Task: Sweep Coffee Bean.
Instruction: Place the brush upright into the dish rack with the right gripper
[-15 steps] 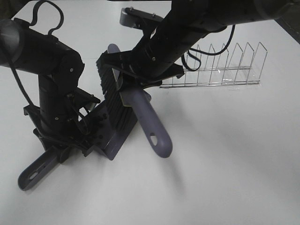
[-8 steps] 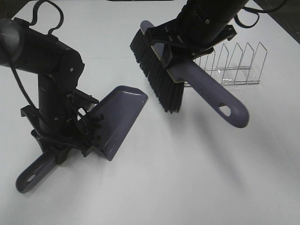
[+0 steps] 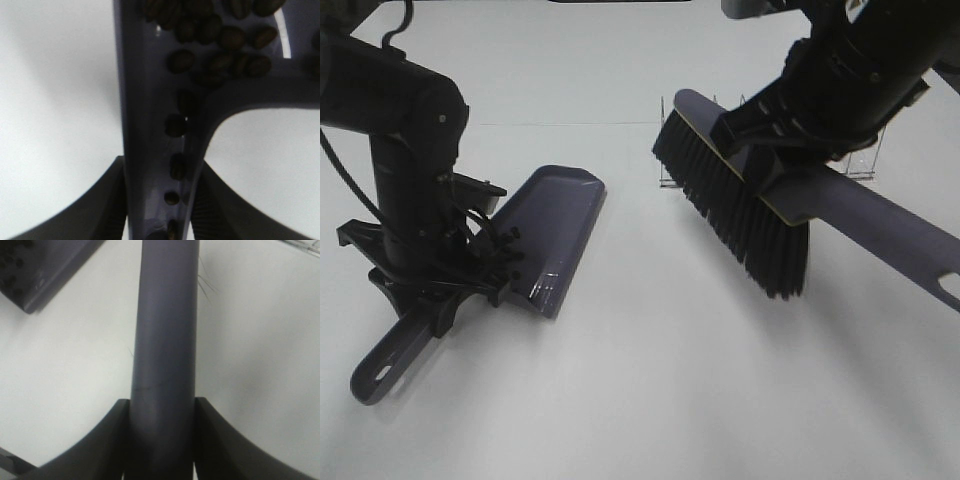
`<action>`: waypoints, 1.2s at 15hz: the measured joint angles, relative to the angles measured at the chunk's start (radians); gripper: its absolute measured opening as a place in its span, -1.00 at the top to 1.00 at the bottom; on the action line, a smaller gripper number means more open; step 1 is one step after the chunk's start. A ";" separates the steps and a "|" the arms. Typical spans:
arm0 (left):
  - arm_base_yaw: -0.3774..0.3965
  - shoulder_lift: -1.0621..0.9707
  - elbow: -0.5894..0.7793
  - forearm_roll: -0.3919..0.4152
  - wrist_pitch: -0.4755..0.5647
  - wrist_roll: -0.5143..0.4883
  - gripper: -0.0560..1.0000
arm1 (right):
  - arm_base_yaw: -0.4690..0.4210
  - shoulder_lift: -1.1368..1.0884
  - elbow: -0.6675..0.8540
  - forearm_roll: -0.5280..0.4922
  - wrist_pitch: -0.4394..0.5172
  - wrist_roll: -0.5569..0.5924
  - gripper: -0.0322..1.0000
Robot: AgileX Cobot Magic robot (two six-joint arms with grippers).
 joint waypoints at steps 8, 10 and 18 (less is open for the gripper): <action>0.167 -0.103 0.179 -0.135 -0.109 -0.015 0.28 | 0.000 -0.163 0.266 -0.206 -0.010 0.228 0.34; 0.167 -0.124 0.180 -0.159 -0.132 -0.015 0.28 | 0.000 -0.162 0.269 -0.257 -0.010 0.287 0.34; 0.167 -0.136 0.180 -0.170 -0.136 -0.015 0.28 | -0.187 0.023 0.111 -0.313 -0.007 0.350 0.34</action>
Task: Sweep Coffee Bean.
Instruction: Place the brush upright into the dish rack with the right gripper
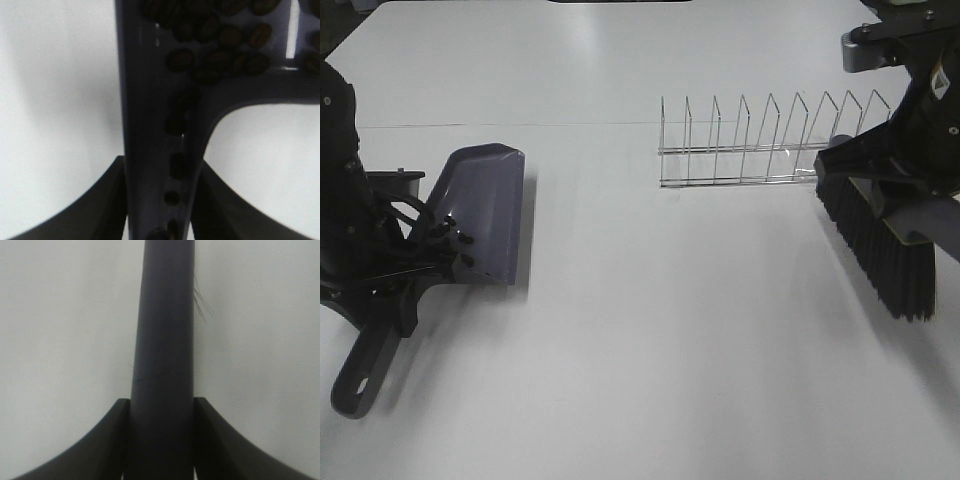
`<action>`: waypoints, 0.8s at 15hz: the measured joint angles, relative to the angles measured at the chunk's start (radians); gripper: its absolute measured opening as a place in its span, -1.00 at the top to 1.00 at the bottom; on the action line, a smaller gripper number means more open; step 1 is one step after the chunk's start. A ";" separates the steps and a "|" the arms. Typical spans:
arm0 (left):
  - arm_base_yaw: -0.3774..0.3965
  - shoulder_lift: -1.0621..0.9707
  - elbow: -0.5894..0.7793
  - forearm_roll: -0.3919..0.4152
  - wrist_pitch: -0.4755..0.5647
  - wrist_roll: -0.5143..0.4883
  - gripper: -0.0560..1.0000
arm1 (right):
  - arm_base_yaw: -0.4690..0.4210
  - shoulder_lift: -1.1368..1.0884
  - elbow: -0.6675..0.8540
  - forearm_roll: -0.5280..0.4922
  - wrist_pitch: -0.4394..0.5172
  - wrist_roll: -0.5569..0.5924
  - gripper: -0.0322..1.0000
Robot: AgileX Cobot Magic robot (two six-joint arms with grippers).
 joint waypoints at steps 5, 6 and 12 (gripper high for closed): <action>0.000 0.000 0.000 0.000 0.000 0.000 0.28 | -0.122 0.148 -0.160 0.149 0.039 -0.243 0.34; 0.000 0.000 0.000 0.000 0.000 0.000 0.28 | -0.130 0.182 -0.203 0.150 0.048 -0.250 0.34; 0.000 0.000 0.000 0.000 0.004 0.000 0.28 | -0.139 0.371 -0.396 0.107 0.056 -0.223 0.34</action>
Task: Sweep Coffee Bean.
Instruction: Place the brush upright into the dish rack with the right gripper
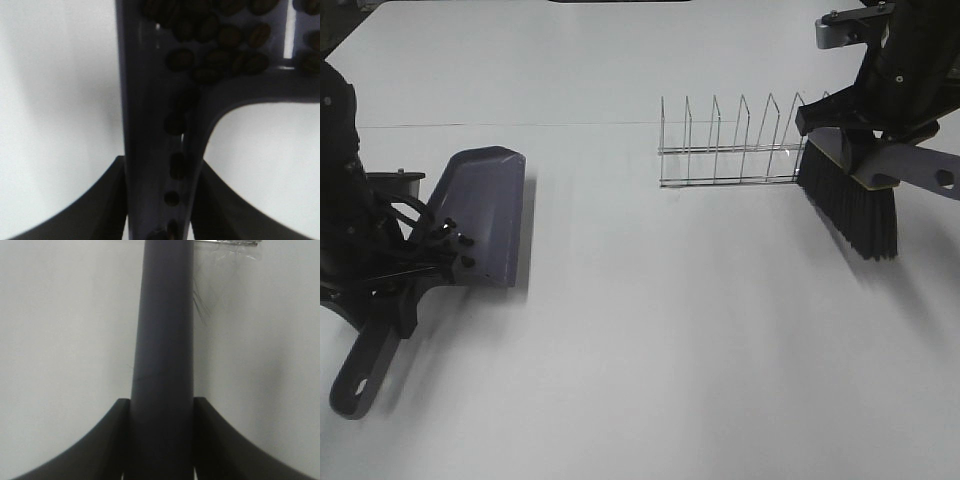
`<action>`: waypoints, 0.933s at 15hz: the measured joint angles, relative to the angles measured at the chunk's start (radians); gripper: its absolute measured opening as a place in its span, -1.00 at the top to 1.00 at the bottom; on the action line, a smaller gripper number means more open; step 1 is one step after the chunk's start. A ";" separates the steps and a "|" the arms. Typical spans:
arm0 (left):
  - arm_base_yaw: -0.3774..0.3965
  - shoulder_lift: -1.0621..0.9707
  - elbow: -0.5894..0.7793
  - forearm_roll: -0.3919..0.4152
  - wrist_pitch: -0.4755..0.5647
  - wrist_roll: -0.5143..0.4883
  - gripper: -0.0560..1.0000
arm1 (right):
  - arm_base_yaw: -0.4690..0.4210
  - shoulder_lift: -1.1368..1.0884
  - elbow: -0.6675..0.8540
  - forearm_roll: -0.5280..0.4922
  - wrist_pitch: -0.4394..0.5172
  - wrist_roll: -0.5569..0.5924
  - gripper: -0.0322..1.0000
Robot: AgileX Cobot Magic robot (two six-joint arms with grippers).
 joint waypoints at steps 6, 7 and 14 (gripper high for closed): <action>0.000 0.000 0.000 0.000 0.001 0.000 0.28 | 0.000 0.073 -0.068 -0.043 -0.035 0.071 0.34; 0.000 0.000 0.000 0.000 0.001 0.000 0.28 | 0.000 0.076 -0.078 -0.043 -0.046 0.076 0.34; 0.000 0.000 0.000 0.000 0.003 0.000 0.28 | -0.043 0.079 -0.116 -0.024 -0.140 0.101 0.34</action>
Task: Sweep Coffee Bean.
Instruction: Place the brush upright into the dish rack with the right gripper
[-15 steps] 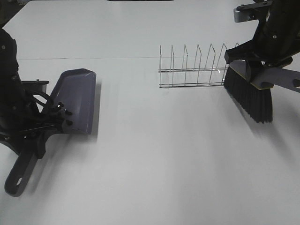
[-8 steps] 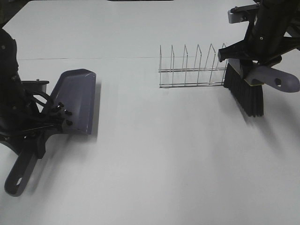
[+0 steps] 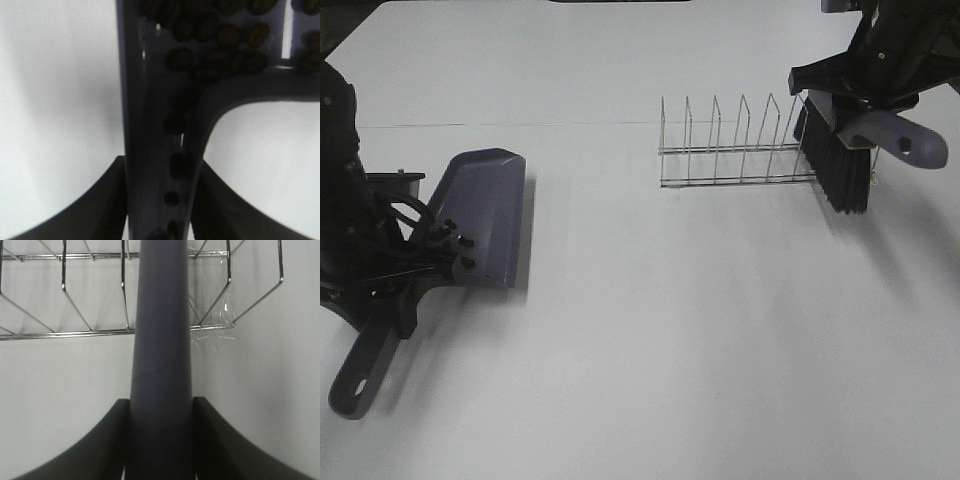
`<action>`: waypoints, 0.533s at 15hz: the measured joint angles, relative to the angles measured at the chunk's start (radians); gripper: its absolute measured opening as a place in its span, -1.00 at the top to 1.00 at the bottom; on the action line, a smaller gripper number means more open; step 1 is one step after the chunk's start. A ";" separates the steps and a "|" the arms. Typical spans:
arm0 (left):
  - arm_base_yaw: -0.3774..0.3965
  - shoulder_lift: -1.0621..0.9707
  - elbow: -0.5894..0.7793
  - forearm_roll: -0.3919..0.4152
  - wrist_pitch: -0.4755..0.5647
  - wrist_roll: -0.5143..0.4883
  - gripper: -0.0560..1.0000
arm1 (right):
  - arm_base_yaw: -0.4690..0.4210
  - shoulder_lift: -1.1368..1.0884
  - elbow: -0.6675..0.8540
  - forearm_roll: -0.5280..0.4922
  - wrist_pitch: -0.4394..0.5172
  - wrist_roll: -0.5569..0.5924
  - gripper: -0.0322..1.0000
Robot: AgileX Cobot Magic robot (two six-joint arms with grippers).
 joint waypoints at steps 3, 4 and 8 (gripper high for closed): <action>0.000 0.000 0.000 0.000 0.000 0.000 0.28 | -0.005 0.001 0.000 0.002 -0.019 -0.001 0.34; 0.000 0.000 0.000 0.000 0.000 0.000 0.28 | -0.005 0.004 -0.001 0.002 -0.028 -0.001 0.34; 0.000 0.000 0.000 -0.005 0.000 0.000 0.28 | -0.010 0.082 -0.004 0.014 -0.042 -0.002 0.34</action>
